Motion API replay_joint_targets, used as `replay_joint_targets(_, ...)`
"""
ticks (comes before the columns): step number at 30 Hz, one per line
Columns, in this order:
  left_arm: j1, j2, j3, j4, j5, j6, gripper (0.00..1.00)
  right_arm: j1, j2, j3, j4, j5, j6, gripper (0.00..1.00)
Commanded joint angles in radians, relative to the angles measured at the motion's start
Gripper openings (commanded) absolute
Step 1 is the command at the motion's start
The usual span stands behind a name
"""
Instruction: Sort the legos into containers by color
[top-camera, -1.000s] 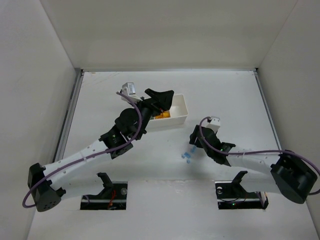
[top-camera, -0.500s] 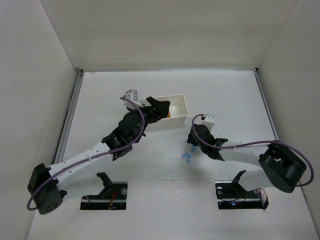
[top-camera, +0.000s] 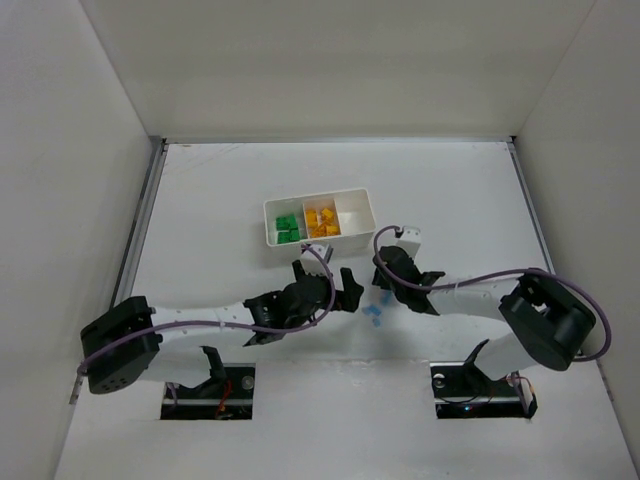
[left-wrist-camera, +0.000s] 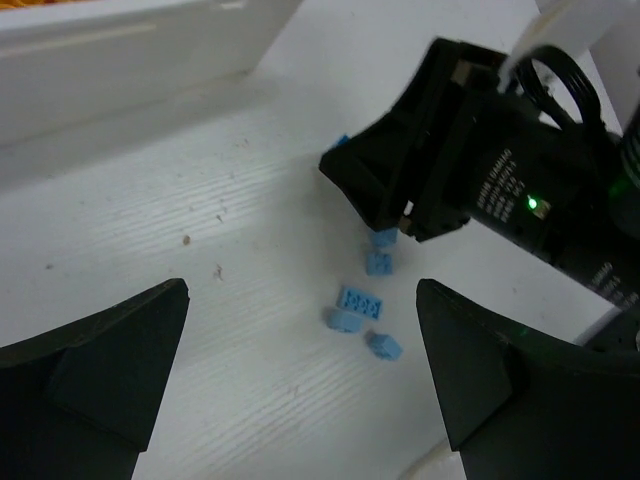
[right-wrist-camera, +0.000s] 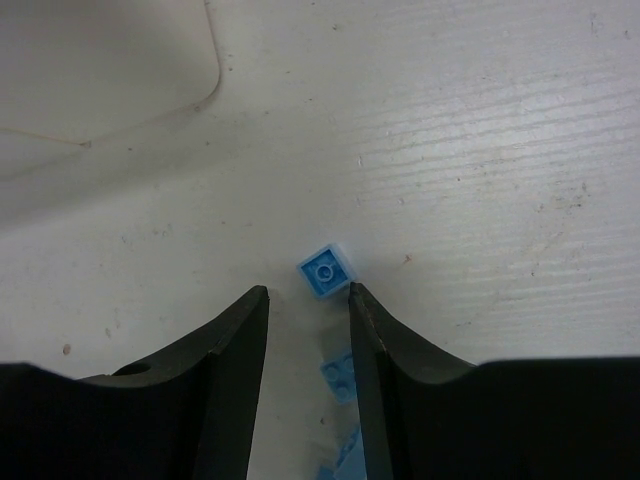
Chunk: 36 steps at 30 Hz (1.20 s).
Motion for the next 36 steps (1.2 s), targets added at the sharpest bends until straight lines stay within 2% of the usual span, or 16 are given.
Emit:
replay_joint_targets(1, -0.058, 0.026, -0.019, 0.121, -0.029, 0.053, 1.00, -0.007, 0.016, 0.046, -0.004, 0.037, 0.001, 0.44)
replay_joint_targets(2, -0.072, 0.038, -0.019, 0.124, -0.029, 0.062, 0.97, -0.005, 0.021, 0.051, -0.011, 0.045, 0.002, 0.44)
replay_joint_targets(6, -0.125, 0.092, -0.006, 0.132, -0.029, 0.098, 0.58, -0.004, 0.042, 0.080, -0.053, 0.097, 0.010, 0.44)
replay_joint_targets(8, -0.138, 0.107, -0.006, 0.135, -0.029, 0.099, 0.53, -0.004, 0.056, 0.094, -0.070, 0.120, 0.014, 0.43)
replay_joint_targets(11, -0.142, 0.126, -0.016, 0.142, -0.029, 0.090, 0.50, -0.004, 0.089, 0.120, -0.088, 0.140, 0.019, 0.41)
replay_joint_targets(15, -0.145, 0.141, -0.021, 0.155, -0.029, 0.090, 0.43, 0.009, 0.131, 0.151, -0.113, 0.180, 0.031, 0.30)
replay_joint_targets(17, -0.147, 0.147, -0.024, 0.164, -0.029, 0.093, 0.42, 0.012, 0.148, 0.163, -0.122, 0.182, 0.031, 0.24)
replay_joint_targets(21, -0.148, 0.167, -0.027, 0.182, -0.020, 0.095, 0.41, 0.016, 0.136, 0.154, -0.116, 0.191, 0.033, 0.18)
replay_joint_targets(30, -0.153, 0.218, -0.007, 0.184, -0.018, 0.099, 0.48, 0.079, -0.180, 0.123, -0.124, 0.171, -0.059, 0.17)
replay_joint_targets(33, -0.153, 0.239, 0.008, 0.185, -0.018, 0.102, 0.48, 0.079, -0.211, 0.175, -0.088, 0.124, -0.125, 0.18)
replay_joint_targets(36, -0.155, 0.264, 0.019, 0.201, -0.021, 0.108, 0.48, 0.036, -0.170, 0.238, -0.030, 0.062, -0.191, 0.19)
